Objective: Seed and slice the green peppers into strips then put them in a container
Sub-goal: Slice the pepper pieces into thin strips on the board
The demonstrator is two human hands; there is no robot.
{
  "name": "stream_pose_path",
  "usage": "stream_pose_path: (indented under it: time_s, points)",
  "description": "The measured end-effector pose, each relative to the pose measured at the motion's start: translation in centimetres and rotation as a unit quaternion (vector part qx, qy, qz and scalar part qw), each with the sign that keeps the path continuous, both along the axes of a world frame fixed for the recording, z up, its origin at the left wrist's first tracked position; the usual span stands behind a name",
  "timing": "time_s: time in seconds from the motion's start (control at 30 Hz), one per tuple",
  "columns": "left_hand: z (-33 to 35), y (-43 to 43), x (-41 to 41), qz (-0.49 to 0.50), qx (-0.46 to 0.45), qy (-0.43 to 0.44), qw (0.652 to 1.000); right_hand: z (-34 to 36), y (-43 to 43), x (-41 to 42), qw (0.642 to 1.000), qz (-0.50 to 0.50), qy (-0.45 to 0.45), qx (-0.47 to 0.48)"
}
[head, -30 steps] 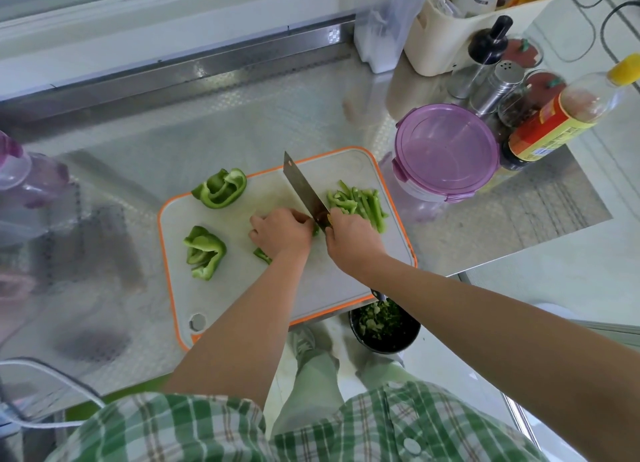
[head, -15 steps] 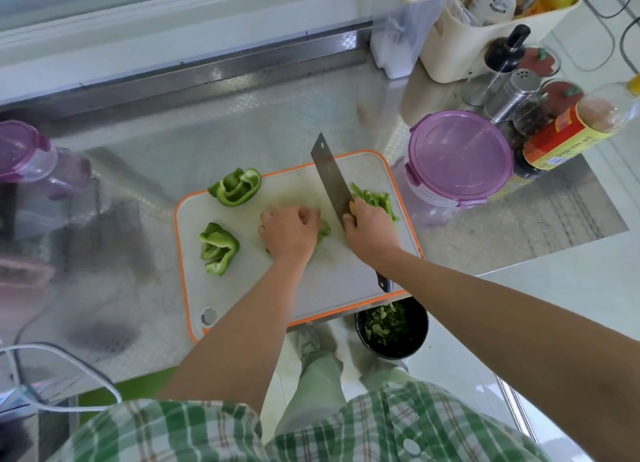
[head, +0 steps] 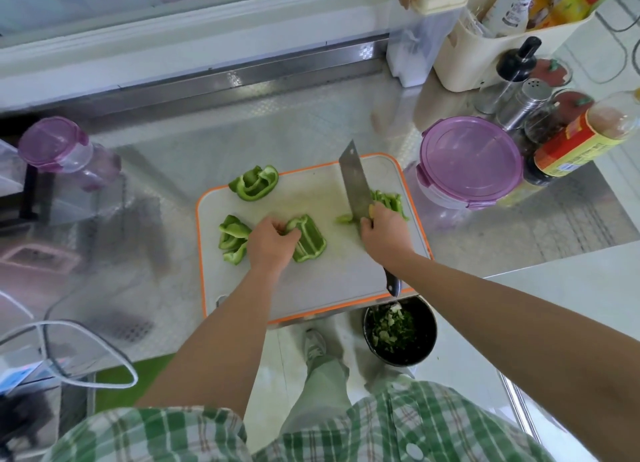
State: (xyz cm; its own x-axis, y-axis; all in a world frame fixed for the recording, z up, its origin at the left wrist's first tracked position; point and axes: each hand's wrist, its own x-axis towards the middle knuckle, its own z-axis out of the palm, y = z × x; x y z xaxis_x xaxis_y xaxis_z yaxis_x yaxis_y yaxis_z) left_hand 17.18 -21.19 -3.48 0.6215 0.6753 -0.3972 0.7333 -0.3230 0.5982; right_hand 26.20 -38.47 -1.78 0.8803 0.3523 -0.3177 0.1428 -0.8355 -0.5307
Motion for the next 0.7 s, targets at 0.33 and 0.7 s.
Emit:
stream_pose_path:
  time_s: [0.33,0.7]
  points:
    - [-0.7,-1.9,0.2,0.013,-0.014,-0.001,1.000,-0.5,-0.4,-1.3,0.999,0.034,0.007,-0.024]
    - [-0.1,-2.3,-0.3,-0.031,-0.031,0.066,0.997,0.2,-0.9,-1.8,0.998,0.060,0.021,-0.022]
